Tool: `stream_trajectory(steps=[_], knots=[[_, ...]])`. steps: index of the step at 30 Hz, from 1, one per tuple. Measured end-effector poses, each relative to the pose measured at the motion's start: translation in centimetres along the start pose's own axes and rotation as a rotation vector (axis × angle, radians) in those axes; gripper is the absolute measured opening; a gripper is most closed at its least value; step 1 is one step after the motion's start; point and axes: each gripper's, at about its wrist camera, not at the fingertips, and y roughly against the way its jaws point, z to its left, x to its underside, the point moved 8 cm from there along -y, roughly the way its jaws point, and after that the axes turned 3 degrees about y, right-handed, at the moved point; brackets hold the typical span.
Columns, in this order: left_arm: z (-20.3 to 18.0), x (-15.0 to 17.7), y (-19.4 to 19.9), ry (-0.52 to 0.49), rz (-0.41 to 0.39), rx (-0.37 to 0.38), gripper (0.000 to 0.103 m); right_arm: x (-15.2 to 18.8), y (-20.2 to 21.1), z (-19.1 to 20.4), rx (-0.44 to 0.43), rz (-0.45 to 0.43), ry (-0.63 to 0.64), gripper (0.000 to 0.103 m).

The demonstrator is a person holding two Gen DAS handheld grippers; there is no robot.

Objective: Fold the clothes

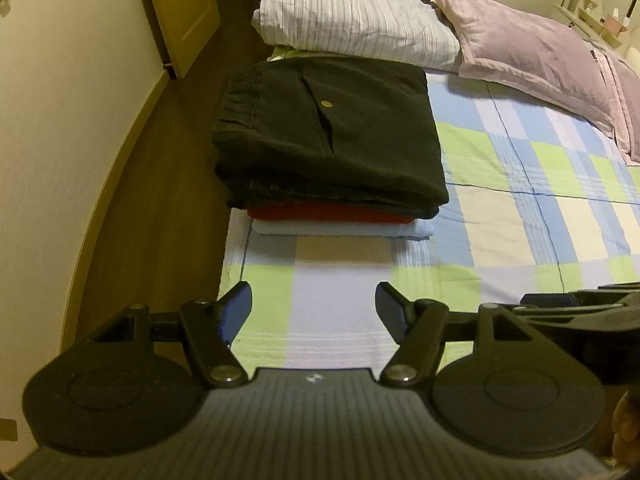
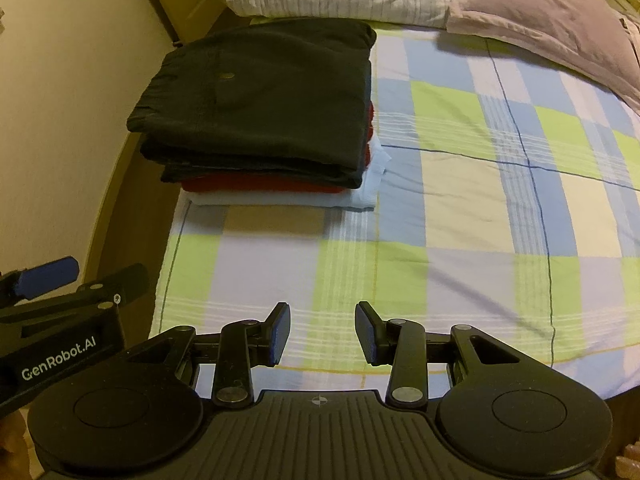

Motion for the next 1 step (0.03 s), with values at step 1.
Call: stream_trajectory(steps=[1], knots=[[0.12, -0.08, -0.01, -0.001, 0.0, -0.001, 0.065, -0.02, -0.02, 0.14, 0.0, -0.001, -0.001, 0.04]])
